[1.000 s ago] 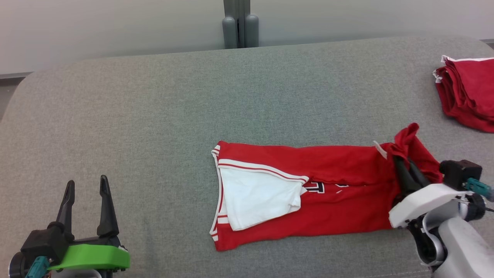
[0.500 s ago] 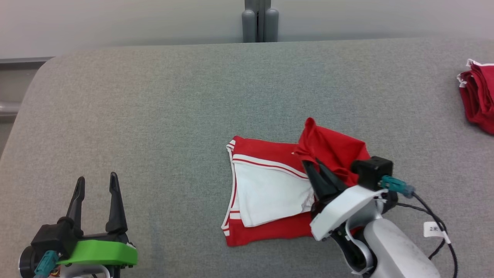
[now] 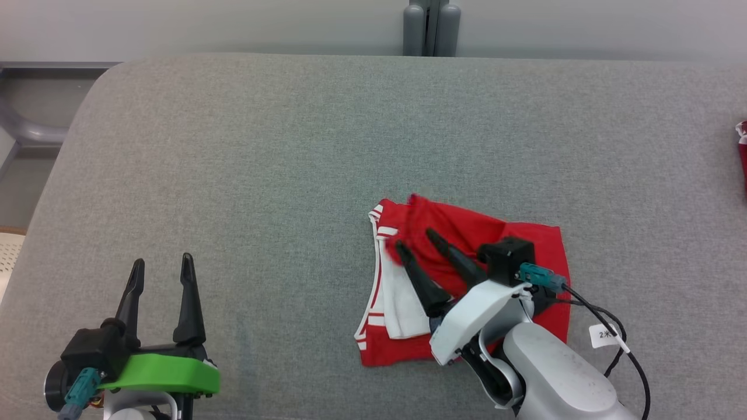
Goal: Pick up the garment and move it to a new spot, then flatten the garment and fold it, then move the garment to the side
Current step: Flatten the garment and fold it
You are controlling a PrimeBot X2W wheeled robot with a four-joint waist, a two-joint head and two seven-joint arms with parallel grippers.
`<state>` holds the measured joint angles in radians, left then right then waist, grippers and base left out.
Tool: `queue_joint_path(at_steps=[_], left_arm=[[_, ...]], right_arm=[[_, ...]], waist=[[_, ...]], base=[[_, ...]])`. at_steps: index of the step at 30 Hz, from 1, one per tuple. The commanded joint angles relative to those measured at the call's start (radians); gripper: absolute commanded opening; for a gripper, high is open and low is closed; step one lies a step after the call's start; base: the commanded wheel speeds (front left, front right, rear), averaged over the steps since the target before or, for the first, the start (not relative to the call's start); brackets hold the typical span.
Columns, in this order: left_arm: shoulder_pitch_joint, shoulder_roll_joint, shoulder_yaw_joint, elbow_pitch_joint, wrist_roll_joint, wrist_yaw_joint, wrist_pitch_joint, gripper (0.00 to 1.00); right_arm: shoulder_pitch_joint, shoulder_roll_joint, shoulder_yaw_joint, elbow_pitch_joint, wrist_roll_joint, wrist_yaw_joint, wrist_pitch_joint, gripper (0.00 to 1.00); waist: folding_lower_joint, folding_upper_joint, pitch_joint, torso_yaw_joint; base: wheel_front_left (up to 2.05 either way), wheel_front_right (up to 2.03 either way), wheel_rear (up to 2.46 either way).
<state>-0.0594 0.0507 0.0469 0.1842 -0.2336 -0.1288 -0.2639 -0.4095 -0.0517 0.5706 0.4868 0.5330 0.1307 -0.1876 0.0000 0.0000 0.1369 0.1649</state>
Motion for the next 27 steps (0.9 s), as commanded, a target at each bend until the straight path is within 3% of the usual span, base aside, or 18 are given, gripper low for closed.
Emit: queue_joint_path(at_steps=[1, 6, 14, 18, 27], left_arm=[[-0.009, 0.001, 0.006, 0.001, -0.001, -0.003, 0.000, 1.00], [0.017, 0.001, 0.019, 0.002, 0.009, -0.003, 0.000, 1.00], [0.036, 0.001, 0.024, -0.011, 0.024, -0.003, 0.000, 1.00], [0.040, 0.001, 0.022, -0.020, 0.028, -0.003, 0.000, 1.00], [0.047, 0.001, 0.026, -0.028, 0.027, -0.003, 0.000, 1.00]], right_arm=[[-0.021, 0.000, 0.005, 0.002, 0.001, 0.000, -0.021, 1.00], [-0.034, -0.022, -0.033, -0.047, -0.029, 0.000, -0.066, 1.00], [0.103, -0.136, -0.266, -0.251, -0.099, 0.000, -0.077, 1.00], [0.210, -0.165, -0.376, -0.331, -0.139, 0.000, -0.077, 1.00], [0.399, -0.122, -0.514, -0.446, -0.203, 0.000, -0.077, 1.00]], waist=[[0.0000, 0.0000, -0.008, -0.006], [0.0000, 0.0000, -0.034, -0.039], [0.0000, 0.0000, -0.072, -0.092], [0.0000, 0.0000, -0.074, -0.108], [0.0000, 0.0000, -0.066, -0.130]], base=[[0.00, 0.00, 0.00], [0.00, 0.00, 0.00], [0.00, 0.00, 0.00], [0.00, 0.00, 0.00], [0.00, 0.00, 0.00]])
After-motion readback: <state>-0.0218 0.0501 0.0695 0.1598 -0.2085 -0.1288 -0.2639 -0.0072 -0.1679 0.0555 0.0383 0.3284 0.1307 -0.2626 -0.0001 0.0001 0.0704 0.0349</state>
